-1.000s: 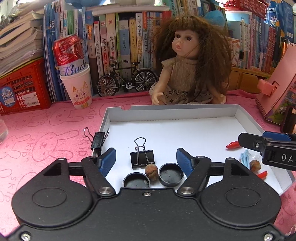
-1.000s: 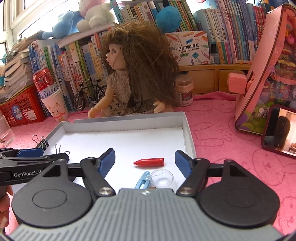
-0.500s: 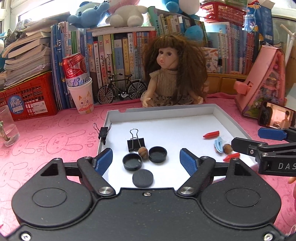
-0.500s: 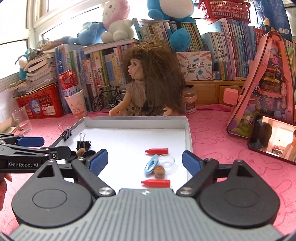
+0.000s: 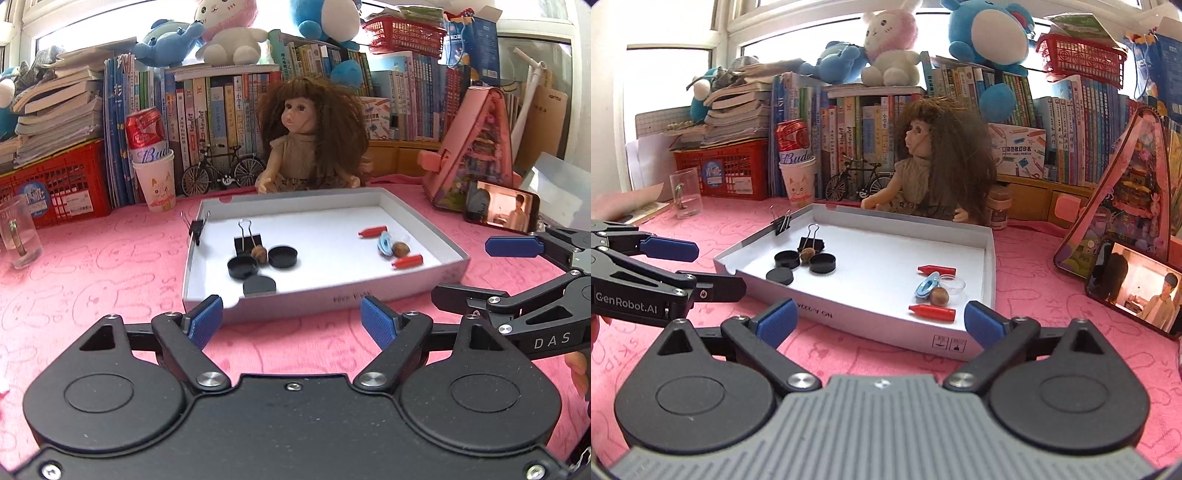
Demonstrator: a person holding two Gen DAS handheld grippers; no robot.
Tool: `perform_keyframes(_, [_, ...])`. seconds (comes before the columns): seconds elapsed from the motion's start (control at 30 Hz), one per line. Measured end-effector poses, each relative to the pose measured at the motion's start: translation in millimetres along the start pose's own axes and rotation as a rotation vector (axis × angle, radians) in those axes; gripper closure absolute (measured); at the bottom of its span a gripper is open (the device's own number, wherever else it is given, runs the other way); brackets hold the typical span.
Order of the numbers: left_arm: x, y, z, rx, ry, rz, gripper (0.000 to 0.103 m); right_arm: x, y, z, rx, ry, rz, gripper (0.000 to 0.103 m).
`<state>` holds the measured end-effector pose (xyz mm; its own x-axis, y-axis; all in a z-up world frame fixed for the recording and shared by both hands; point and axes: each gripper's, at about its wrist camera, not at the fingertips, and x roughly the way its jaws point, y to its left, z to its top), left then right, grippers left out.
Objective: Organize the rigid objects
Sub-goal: 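Withdraw both open tools from the tray toward the remaining objects, then grasp the black round lid with the left tool while the right tool grasps the blue hair clip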
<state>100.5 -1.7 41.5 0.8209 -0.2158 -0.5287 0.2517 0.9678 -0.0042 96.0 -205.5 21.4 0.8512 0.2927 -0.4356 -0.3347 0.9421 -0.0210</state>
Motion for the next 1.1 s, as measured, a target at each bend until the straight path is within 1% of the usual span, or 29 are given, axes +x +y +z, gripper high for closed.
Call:
perform_keyframes(0.2, [-20.1,-2.2,-30.1,0.01,0.008,-0.03,0.023,-11.3,3.9,-19.3,-0.069,0.034,0.037,0.001])
perform_keyframes(0.33, [-29.6,-6.5,-46.1,0.021,0.016,-0.057,0.023,-17.2,5.3,-28.9,-0.089,0.047,0.054,0.001])
perform_keyframes(0.57, [-43.0,-20.0,-65.1,0.074,0.002,-0.109,0.022,-20.6,7.5,-43.0,-0.103,0.061,0.067,0.0])
perform_keyframes(0.67, [-44.6,-24.8,-70.4,0.094,0.009,-0.132,0.022,-19.7,8.5,-46.8,-0.108,0.068,0.075,0.0])
perform_keyframes(0.8, [-43.1,-28.9,-77.3,0.091,0.04,-0.167,0.029,-18.9,10.6,-48.7,-0.116,0.068,0.08,0.0])
perform_keyframes(0.9, [-40.1,-30.3,-80.0,0.079,0.064,-0.182,0.038,-18.6,9.7,-49.0,-0.113,0.07,0.083,0.0])
perform_keyframes(0.93, [-39.4,-30.7,-81.1,0.076,0.069,-0.186,0.042,-18.6,9.5,-49.3,-0.112,0.071,0.084,0.0])
perform_keyframes(1.0, [-40.0,-33.0,-82.8,0.085,0.056,-0.172,0.046,-17.9,9.7,-49.2,-0.113,0.074,0.086,0.0])
perform_keyframes(1.07, [-40.7,-34.6,-83.7,0.096,0.048,-0.165,0.057,-17.0,10.1,-49.5,-0.116,0.081,0.091,0.0])
perform_keyframes(1.1, [-40.9,-35.3,-84.0,0.094,0.046,-0.167,0.061,-16.1,10.3,-49.5,-0.119,0.086,0.094,0.0])
